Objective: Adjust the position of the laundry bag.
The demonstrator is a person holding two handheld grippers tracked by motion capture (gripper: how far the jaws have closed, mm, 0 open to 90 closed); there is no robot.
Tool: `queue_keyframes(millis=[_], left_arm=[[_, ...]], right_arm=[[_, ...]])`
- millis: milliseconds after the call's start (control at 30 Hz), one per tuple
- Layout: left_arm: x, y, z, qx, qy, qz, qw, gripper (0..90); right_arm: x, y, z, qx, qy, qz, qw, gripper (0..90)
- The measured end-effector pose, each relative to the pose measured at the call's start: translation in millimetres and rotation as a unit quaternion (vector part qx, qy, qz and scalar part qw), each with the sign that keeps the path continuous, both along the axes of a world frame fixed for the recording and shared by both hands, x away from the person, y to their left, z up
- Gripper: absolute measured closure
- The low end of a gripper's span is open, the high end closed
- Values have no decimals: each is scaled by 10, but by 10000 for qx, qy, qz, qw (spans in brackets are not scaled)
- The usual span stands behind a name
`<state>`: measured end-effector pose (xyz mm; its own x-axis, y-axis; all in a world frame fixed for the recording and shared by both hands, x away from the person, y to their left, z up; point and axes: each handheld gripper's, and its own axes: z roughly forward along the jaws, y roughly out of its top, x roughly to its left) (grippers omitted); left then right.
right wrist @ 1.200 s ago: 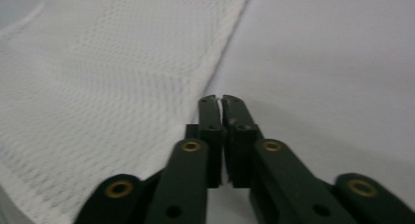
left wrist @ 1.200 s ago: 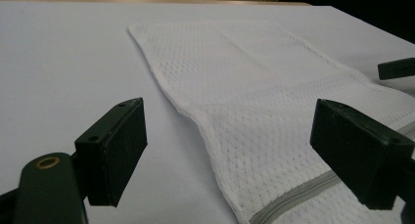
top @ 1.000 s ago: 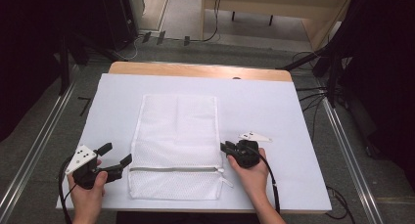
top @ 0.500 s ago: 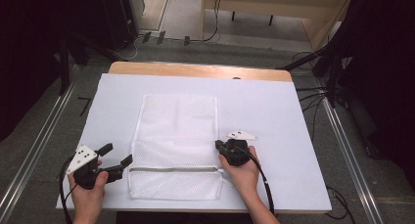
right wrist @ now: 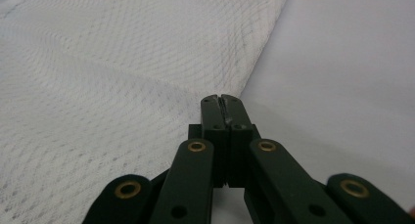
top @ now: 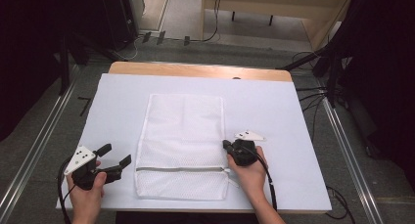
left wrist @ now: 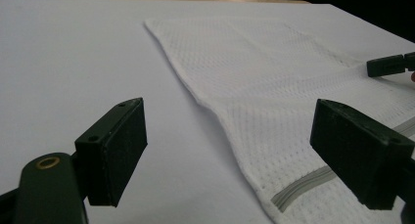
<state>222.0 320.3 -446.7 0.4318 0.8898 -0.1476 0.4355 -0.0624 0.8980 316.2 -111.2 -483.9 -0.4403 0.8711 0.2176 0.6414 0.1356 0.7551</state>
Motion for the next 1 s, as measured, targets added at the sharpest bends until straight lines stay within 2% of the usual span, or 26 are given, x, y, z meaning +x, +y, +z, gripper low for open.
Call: queue_keyframes(millis=[400,733,800,867,1000], left_arm=[[2,-23,2,-3,-22,-17,10000,135],[-1,-40,12,6,-48,-43,10000,135],[11,-53,10,19,-34,-77,10000,135],[20,-60,7,22,-32,-84,10000,135],[41,-88,-1,39,-10,-128,9999,135]], right_arm=[[30,-466,39,63,91,-263,9996,900],[87,-608,51,37,12,-262,9996,900],[79,-612,54,12,-64,-306,9995,814],[52,-629,85,108,-108,-337,9993,709],[-14,-693,146,58,-226,-308,9993,652]])
